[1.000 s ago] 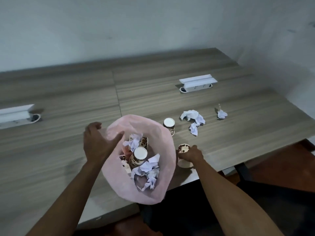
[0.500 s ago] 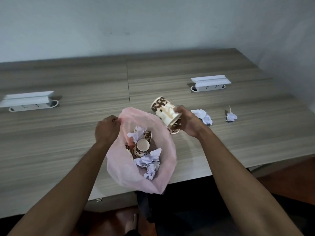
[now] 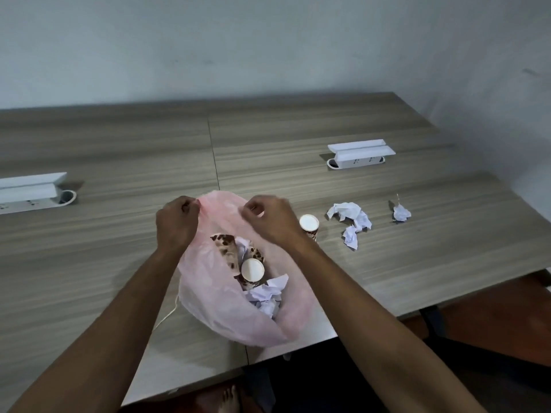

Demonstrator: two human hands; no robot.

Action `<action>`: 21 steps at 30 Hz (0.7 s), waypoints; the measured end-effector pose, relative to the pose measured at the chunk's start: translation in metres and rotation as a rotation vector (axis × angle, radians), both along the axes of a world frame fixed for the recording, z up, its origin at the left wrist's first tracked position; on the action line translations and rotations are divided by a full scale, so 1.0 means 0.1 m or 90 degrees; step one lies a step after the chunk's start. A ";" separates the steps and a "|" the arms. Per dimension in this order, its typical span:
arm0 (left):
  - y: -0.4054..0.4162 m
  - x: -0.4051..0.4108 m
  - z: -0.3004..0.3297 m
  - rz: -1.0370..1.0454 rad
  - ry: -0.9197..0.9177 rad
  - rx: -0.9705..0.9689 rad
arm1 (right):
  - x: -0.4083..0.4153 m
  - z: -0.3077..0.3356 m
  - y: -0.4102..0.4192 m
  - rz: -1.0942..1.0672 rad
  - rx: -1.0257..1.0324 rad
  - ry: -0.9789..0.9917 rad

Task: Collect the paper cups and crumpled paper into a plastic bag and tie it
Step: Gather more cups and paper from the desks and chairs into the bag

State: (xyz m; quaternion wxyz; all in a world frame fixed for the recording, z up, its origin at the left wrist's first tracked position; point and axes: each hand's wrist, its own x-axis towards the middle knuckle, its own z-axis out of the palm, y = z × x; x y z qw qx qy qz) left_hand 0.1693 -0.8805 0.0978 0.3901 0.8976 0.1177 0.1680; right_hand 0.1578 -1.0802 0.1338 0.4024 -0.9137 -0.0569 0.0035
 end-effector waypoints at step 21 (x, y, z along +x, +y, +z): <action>0.22 0.43 -0.28 -0.199 0.126 -0.190 | 0.55 -1.39 -0.86 -0.362 -0.161 0.153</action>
